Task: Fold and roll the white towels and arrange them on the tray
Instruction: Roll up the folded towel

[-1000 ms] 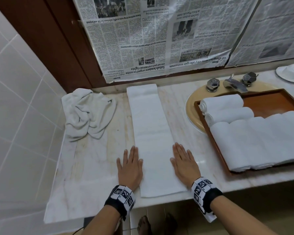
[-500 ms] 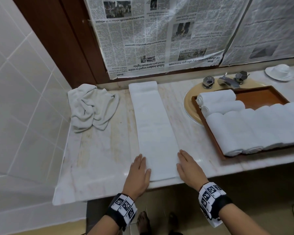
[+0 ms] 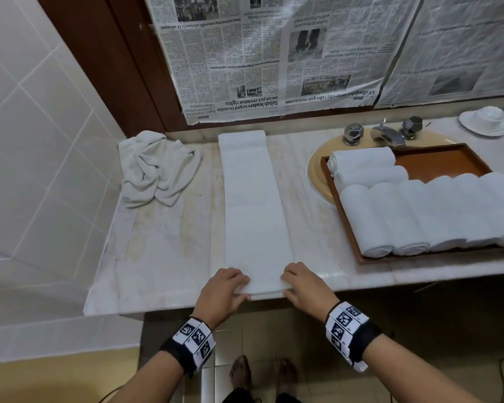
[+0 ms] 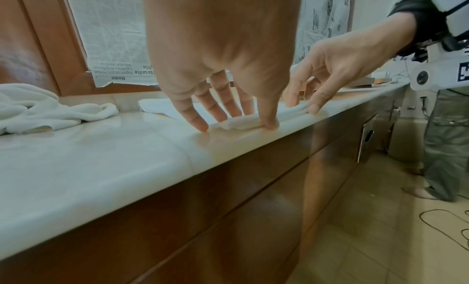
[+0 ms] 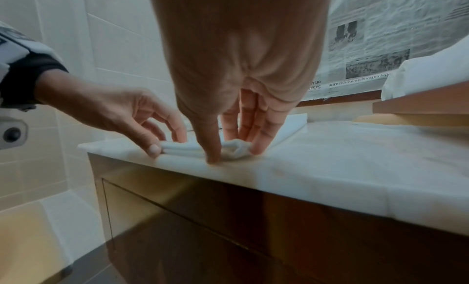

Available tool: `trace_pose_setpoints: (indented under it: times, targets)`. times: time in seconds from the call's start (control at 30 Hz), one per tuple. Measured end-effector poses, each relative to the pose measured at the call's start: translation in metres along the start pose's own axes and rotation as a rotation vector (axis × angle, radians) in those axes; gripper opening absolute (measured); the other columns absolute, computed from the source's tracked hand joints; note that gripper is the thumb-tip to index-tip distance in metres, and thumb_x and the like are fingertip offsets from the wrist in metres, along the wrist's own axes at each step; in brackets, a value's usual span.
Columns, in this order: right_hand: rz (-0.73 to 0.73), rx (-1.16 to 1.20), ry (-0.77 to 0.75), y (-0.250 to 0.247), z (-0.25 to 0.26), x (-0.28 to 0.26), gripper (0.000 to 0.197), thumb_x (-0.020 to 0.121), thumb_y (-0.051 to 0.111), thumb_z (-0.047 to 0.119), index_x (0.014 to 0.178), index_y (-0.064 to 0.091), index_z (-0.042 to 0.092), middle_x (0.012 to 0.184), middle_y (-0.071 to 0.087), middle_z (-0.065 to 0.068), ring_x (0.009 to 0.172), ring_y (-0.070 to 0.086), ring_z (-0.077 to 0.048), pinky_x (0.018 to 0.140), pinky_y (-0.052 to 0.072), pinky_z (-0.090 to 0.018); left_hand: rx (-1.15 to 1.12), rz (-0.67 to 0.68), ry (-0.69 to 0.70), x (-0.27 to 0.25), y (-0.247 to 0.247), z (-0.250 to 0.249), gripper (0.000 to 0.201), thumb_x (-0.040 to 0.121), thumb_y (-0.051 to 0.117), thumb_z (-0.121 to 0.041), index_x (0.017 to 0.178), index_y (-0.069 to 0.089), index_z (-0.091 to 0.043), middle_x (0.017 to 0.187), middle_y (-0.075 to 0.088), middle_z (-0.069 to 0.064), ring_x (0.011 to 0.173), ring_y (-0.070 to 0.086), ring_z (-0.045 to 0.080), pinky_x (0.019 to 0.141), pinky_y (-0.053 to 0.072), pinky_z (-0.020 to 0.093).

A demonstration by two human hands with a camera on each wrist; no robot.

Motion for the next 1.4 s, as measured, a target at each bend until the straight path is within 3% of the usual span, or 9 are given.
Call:
trace_pose_setpoints:
  times: [0.13, 0.37, 0.5, 0.7, 0.8, 0.97, 1.13, 1.27, 1.4]
  targets:
    - [0.025, -0.051, 0.012, -0.002, -0.001, 0.006, 0.027, 0.095, 0.052, 0.017, 0.118, 0.059, 0.005, 0.125, 0.053, -0.007, 0.116, 0.046, -0.024, 0.087, 0.047, -0.034, 0.013, 0.075, -0.051, 0.007, -0.003, 0.0, 0.035, 0.088, 0.069, -0.042, 0.119, 0.068, -0.026, 0.119, 0.063, -0.008, 0.112, 0.053, 0.014, 0.089, 0.046, 0.029]
    - [-0.047, -0.034, 0.1, -0.008, 0.003, 0.017, 0.022, 0.094, 0.048, 0.024, 0.105, 0.059, 0.009, 0.103, 0.06, -0.007, 0.099, 0.053, -0.024, 0.077, 0.043, -0.033, 0.202, 0.05, -0.116, 0.01, 0.002, -0.015, 0.025, 0.08, 0.062, -0.019, 0.105, 0.061, -0.018, 0.103, 0.059, 0.001, 0.095, 0.057, 0.026, 0.061, 0.046, 0.035]
    - [-0.056, 0.141, 0.187, -0.022, -0.004, 0.02, 0.02, 0.091, 0.053, 0.025, 0.105, 0.063, 0.013, 0.091, 0.067, -0.009, 0.084, 0.06, -0.027, 0.074, 0.049, -0.037, 0.034, 0.038, -0.268, 0.021, -0.008, -0.007, 0.023, 0.088, 0.056, -0.024, 0.109, 0.062, -0.017, 0.101, 0.062, 0.004, 0.094, 0.058, 0.025, 0.068, 0.037, 0.03]
    - [-0.142, 0.301, 0.324, -0.019, -0.014, 0.028, 0.021, 0.094, 0.055, 0.023, 0.108, 0.066, 0.011, 0.098, 0.068, -0.006, 0.091, 0.061, -0.025, 0.083, 0.05, -0.037, -0.298, 0.019, -0.494, 0.026, -0.018, 0.009, 0.028, 0.083, 0.054, -0.028, 0.108, 0.065, -0.023, 0.098, 0.068, 0.0, 0.092, 0.06, 0.022, 0.083, 0.049, 0.033]
    - [-0.219, 0.351, 0.366, -0.015, -0.016, 0.029, 0.014, 0.095, 0.056, 0.024, 0.104, 0.059, 0.013, 0.099, 0.058, -0.002, 0.087, 0.056, -0.021, 0.08, 0.049, -0.036, -0.364, -0.043, -0.569, 0.031, -0.02, 0.016, 0.019, 0.083, 0.062, -0.022, 0.102, 0.062, -0.023, 0.092, 0.063, 0.002, 0.089, 0.058, 0.021, 0.076, 0.045, 0.03]
    - [-0.366, 0.118, 0.276, -0.015, -0.01, 0.027, 0.003, 0.094, 0.059, 0.014, 0.097, 0.059, 0.012, 0.097, 0.051, -0.005, 0.08, 0.053, -0.025, 0.062, 0.048, -0.035, -0.254, -0.086, -0.476, 0.032, -0.016, 0.01, 0.024, 0.085, 0.062, -0.018, 0.108, 0.058, -0.025, 0.111, 0.044, 0.001, 0.088, 0.052, 0.018, 0.073, 0.043, 0.029]
    - [-0.256, -0.116, 0.098, -0.011, -0.003, 0.027, 0.026, 0.062, 0.078, -0.006, 0.08, 0.065, 0.006, 0.084, 0.054, -0.007, 0.065, 0.053, -0.024, 0.041, 0.039, -0.027, 0.003, -0.035, -0.249, 0.03, -0.007, 0.006, 0.019, 0.093, 0.055, -0.009, 0.102, 0.067, -0.02, 0.114, 0.053, -0.004, 0.105, 0.046, 0.021, 0.068, 0.045, 0.032]
    - [-0.159, -0.293, 0.022, -0.012, 0.009, 0.032, 0.029, 0.054, 0.081, 0.02, 0.073, 0.063, 0.009, 0.079, 0.057, -0.005, 0.067, 0.055, -0.024, 0.05, 0.041, -0.031, 0.029, 0.023, -0.176, 0.032, -0.01, 0.007, 0.026, 0.088, 0.06, -0.034, 0.11, 0.062, -0.021, 0.116, 0.052, -0.007, 0.107, 0.047, 0.019, 0.075, 0.05, 0.037]
    - [-0.105, -0.339, 0.059, -0.01, 0.01, 0.042, 0.033, 0.044, 0.08, 0.014, 0.071, 0.062, 0.009, 0.073, 0.057, -0.007, 0.066, 0.056, -0.026, 0.054, 0.042, -0.031, 0.145, 0.064, -0.163, 0.038, -0.012, 0.003, 0.035, 0.087, 0.058, -0.038, 0.118, 0.057, -0.022, 0.119, 0.051, -0.004, 0.107, 0.048, 0.021, 0.068, 0.049, 0.035]
Point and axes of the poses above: each hand's wrist, its own x-axis towards the middle knuckle, its own y-axis out of the palm, z = x × y, the point moved 4 cm from there along x, towards the middle knuckle
